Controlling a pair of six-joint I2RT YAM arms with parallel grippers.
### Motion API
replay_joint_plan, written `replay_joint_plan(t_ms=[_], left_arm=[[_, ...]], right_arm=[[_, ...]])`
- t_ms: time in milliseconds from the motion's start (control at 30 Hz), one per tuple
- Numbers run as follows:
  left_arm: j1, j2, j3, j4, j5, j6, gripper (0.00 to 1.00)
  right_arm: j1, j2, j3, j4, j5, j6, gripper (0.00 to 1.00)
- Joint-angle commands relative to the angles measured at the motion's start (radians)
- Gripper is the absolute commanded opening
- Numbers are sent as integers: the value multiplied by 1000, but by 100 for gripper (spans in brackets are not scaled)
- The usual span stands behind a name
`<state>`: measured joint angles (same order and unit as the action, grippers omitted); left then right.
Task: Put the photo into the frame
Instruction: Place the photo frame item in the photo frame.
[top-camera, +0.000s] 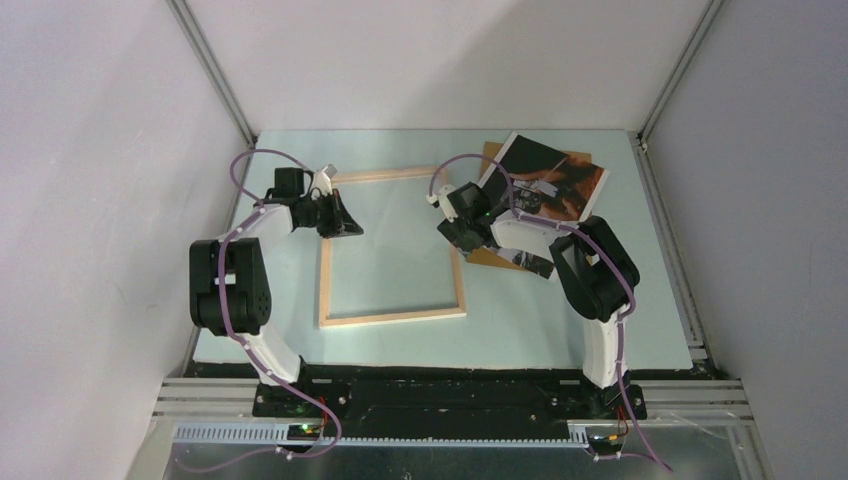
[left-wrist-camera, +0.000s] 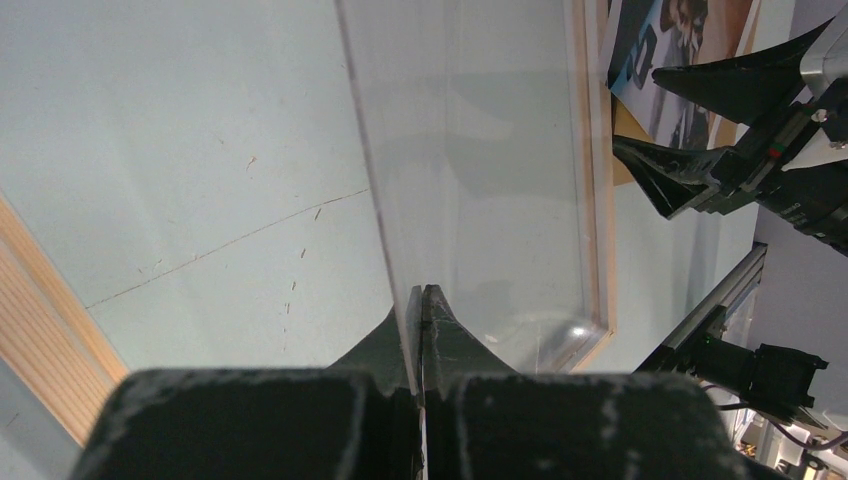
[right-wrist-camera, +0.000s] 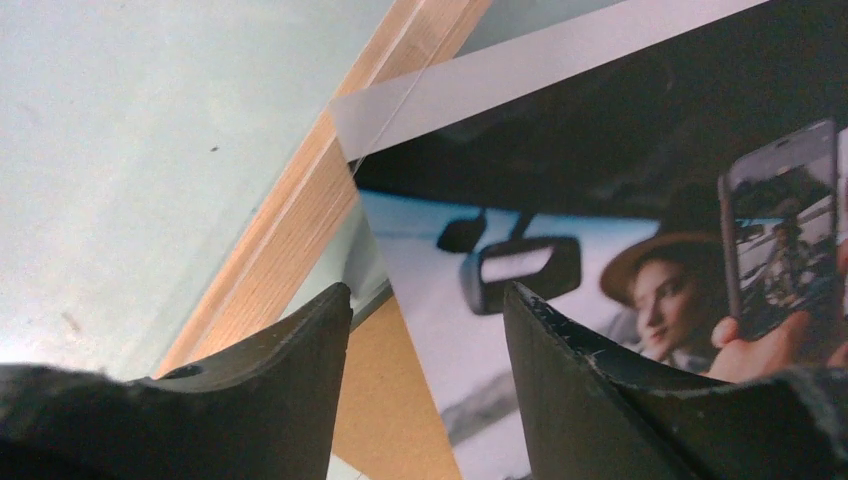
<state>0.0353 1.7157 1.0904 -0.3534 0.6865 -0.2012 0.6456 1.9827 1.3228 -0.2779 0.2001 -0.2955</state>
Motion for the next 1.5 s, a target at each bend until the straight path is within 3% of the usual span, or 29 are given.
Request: replay_joint_plan(t_ms=[0,467,700,1067,1267,1467], left_arm=[[4,-8,42,-1,-8,42,0],[4,-7,43,-7,-10,46,0],[3,-17,36,-8,-17,50,0],[4,-22,39,-18,-24,57,0],[5,-23,38,-27,-31,66,0],[8,-26,36,-36,-39,78,0]], right_arm=[[5,44,70,15,95,-29,58],[8,49,86,-24,119,-35,26],[4,11,61,-39,106,-32,19],[4,-30,19,-49,88,-27,21],[4,-44,17,-58,73,-9,38],[6,-78,16,-81,39,10,46]])
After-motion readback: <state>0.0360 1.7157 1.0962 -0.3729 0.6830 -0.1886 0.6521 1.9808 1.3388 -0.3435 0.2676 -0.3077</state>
